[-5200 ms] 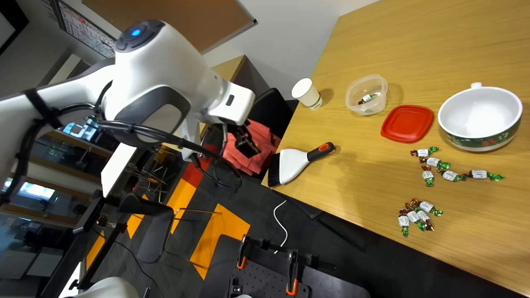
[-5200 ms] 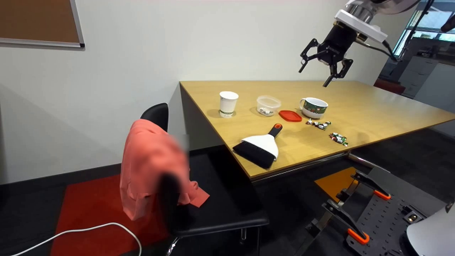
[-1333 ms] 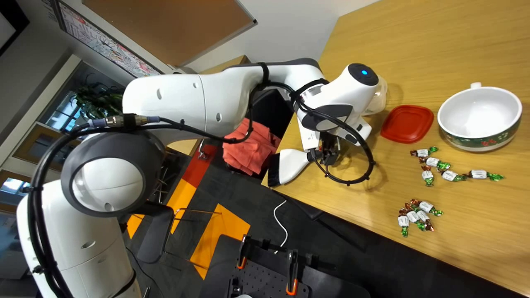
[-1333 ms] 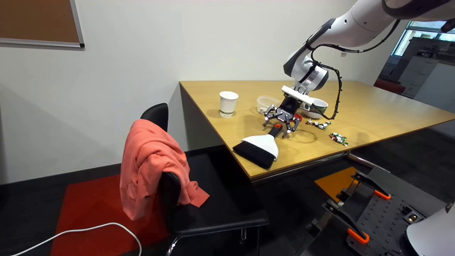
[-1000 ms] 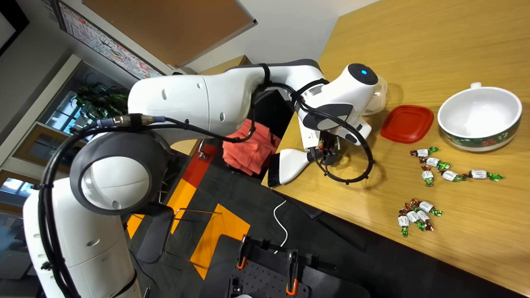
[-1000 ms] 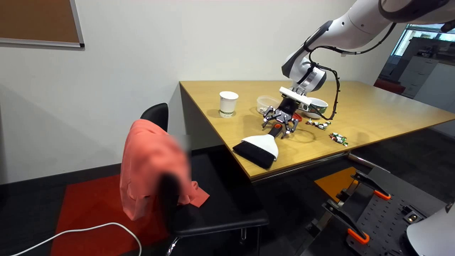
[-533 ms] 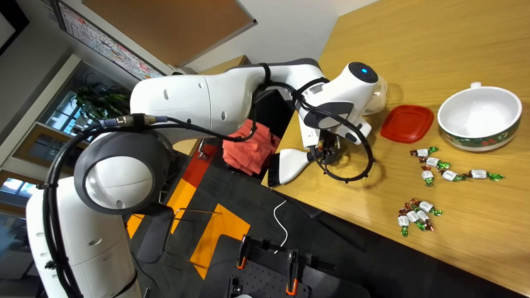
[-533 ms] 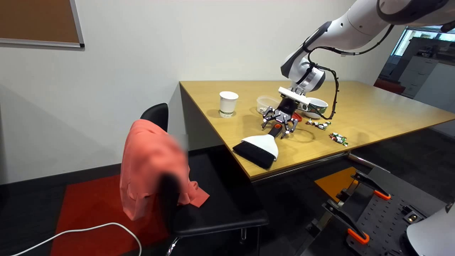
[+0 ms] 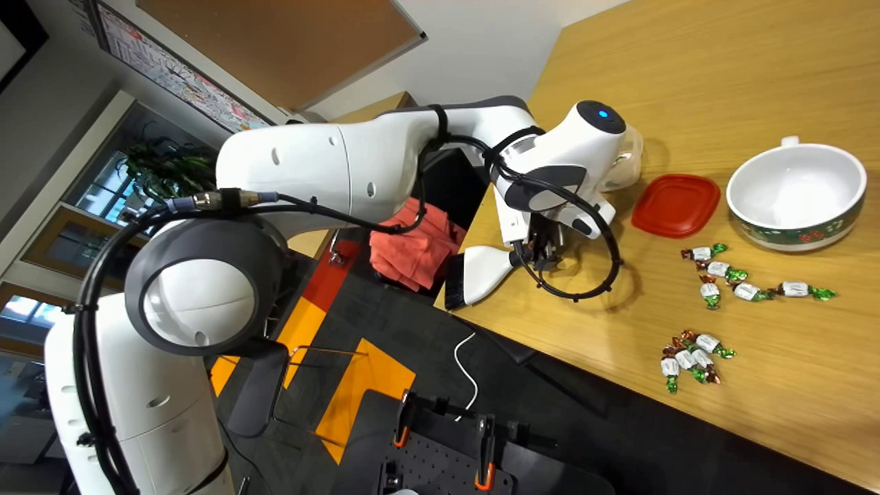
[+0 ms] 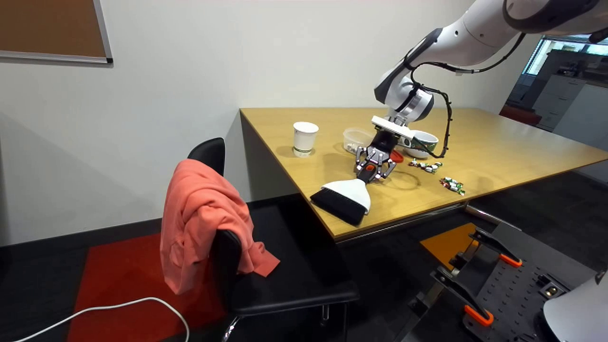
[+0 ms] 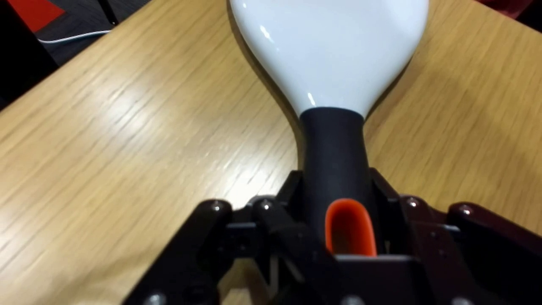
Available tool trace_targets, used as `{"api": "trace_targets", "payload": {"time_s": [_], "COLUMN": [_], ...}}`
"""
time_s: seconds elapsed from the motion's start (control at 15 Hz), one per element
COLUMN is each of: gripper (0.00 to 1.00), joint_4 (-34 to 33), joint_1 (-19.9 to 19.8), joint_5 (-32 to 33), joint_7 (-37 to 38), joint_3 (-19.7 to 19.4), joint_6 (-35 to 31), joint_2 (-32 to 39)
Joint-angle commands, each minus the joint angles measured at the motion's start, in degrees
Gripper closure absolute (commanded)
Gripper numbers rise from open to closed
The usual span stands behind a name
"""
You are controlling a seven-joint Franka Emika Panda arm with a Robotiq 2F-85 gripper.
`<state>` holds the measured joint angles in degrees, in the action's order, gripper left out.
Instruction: Use the hand broom to sweep the sweets to the right
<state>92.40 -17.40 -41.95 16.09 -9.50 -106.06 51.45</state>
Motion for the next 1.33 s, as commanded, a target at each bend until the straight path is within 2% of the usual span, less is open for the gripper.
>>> {"api": "trace_targets", "payload": {"time_s": [0.0,0.53,0.93,1.27], "gripper": [0.86,0.86,0.86,0.86], "joint_4": [-0.3,8.5,14.0,19.5], "joint_1": [0.9,2.6,2.2,0.6], "joint_5": [0.8,1.0,3.0,4.1], "joint_7": [2.3,4.5,7.5,7.2], "joint_3": [-0.1,-2.8,-5.7,-8.4], "joint_6": [-0.2,-4.9,-5.0,-8.3], "joint_2": [-0.4,-12.2,-21.6,-27.2]}}
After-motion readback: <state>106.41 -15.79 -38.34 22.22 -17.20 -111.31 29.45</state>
